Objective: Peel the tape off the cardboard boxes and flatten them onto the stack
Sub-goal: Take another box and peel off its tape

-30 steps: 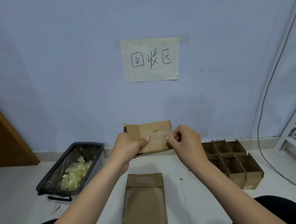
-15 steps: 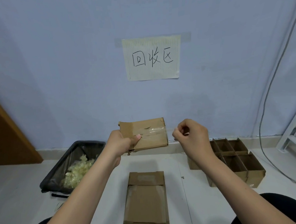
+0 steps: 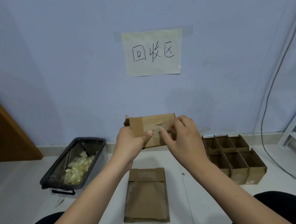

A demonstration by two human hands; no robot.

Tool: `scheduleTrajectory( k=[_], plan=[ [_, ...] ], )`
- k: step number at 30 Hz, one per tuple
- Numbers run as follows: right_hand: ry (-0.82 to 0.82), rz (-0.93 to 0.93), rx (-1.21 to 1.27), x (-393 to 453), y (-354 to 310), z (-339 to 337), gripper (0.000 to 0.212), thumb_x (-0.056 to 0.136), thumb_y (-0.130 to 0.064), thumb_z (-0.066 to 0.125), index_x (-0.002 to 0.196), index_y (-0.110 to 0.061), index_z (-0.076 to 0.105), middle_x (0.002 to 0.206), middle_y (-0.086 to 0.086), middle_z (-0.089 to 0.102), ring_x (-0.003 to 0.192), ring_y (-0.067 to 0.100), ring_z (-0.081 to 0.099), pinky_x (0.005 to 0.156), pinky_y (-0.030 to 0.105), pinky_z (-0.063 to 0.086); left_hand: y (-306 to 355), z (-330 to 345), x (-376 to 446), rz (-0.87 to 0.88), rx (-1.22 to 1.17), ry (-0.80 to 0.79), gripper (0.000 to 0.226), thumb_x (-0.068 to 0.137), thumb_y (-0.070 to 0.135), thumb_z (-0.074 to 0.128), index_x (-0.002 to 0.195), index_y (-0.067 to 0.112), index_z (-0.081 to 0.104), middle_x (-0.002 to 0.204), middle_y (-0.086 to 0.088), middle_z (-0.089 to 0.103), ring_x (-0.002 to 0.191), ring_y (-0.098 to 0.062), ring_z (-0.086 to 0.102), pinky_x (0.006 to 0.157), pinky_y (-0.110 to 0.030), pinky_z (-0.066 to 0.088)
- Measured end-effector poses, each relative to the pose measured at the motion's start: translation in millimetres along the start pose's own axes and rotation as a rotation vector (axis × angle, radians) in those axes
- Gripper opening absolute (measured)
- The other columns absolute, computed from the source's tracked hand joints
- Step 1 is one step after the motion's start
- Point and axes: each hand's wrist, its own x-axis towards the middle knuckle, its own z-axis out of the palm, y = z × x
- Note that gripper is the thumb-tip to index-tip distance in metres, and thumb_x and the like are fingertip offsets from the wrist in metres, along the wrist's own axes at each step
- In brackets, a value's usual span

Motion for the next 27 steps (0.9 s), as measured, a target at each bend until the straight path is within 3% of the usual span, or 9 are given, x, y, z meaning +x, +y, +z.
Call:
scheduleTrajectory(
  k=[4,7,11,14,16,18,20,23,27],
  plan=[
    [0.023,-0.009,-0.053,0.1,2.5,5.1,0.022,0.088,-0.031,0.066,0.08,-0.017,0.052,0.088,-0.004,0.049,0.091,0.017,0.045,0.062,0.025,0.039,-1.4,3.0,-0.8,0.038,0.016,-0.024,0.011,0.089,0.02,0.078,0.1,0.018,0.078,0.092,0.003,0.079,0.094,-0.02,0.074,0.093,-0.044,0.059],
    [0.053,0.007,-0.045,0.1,1.2,4.2,0.023,0.085,-0.024,0.069,0.077,-0.02,0.048,0.084,-0.004,0.048,0.089,0.018,0.044,0.059,0.025,0.034,0.1,3.4,-1.9,0.048,0.041,-0.019,0.008,0.088,0.021,0.079,0.084,0.019,0.073,0.073,0.014,0.072,0.076,-0.014,0.068,0.073,-0.03,0.055],
    [0.032,0.005,-0.082,-0.2,2.9,7.3,0.015,0.084,-0.021,0.069,0.078,-0.015,0.057,0.082,-0.003,0.05,0.087,0.02,0.046,0.058,0.028,0.036,3.6,6.8,-7.8,0.035,0.08,-0.018,0.05,0.09,0.017,0.077,0.053,0.027,0.045,0.038,0.021,0.042,0.04,0.0,0.042,0.054,-0.021,0.032],
    [0.055,-0.068,-0.178,-0.3,4.5,9.5,0.013,0.083,-0.018,0.071,0.078,-0.012,0.06,0.081,0.0,0.055,0.082,0.023,0.051,0.052,0.028,0.036,0.2,3.7,-1.6,0.042,0.096,-0.012,0.032,0.088,0.022,0.079,0.064,0.021,0.057,0.054,0.016,0.057,0.057,-0.012,0.055,0.06,-0.027,0.044],
    [0.085,-0.116,-0.26,0.4,3.8,11.8,0.015,0.081,-0.016,0.072,0.076,-0.01,0.06,0.077,0.002,0.055,0.076,0.024,0.053,0.048,0.027,0.032,0.2,2.3,0.2,0.048,0.118,-0.022,0.017,0.086,0.026,0.08,0.08,0.014,0.07,0.075,0.001,0.072,0.075,-0.023,0.068,0.072,-0.04,0.058],
    [0.096,-0.137,-0.323,1.5,3.6,15.0,0.017,0.079,-0.015,0.071,0.072,-0.008,0.057,0.071,0.003,0.053,0.069,0.024,0.053,0.045,0.026,0.026,0.3,1.6,-0.3,0.056,0.143,-0.046,0.017,0.086,0.026,0.08,0.091,0.01,0.074,0.086,-0.007,0.076,0.085,-0.026,0.072,0.083,-0.047,0.059],
    [0.083,-0.135,-0.328,2.1,6.3,15.9,0.018,0.082,-0.015,0.069,0.072,-0.008,0.055,0.07,0.004,0.05,0.066,0.025,0.052,0.044,0.027,0.027,0.2,0.5,0.0,0.041,0.16,-0.063,0.032,0.081,0.03,0.081,0.093,0.002,0.071,0.083,-0.016,0.072,0.079,-0.028,0.069,0.078,-0.049,0.059],
    [-0.043,-0.162,-0.191,2.7,13.9,11.2,0.015,0.095,-0.021,0.06,0.085,-0.01,0.057,0.08,0.001,0.053,0.076,0.022,0.052,0.053,0.034,0.042,-2.7,-4.6,2.9,-0.019,0.115,-0.057,0.05,0.074,0.034,0.083,0.1,-0.007,0.069,0.091,-0.021,0.074,0.084,-0.039,0.071,0.074,-0.046,0.058],
    [-0.078,-0.253,-0.054,0.0,12.8,3.0,0.012,0.095,-0.026,0.065,0.095,-0.014,0.064,0.088,-0.006,0.058,0.083,0.016,0.052,0.068,0.028,0.045,-3.4,-8.6,6.5,-0.031,0.095,-0.046,0.04,0.081,0.026,0.083,0.097,-0.007,0.069,0.088,-0.02,0.074,0.081,-0.037,0.071,0.07,-0.036,0.052]
  ],
)
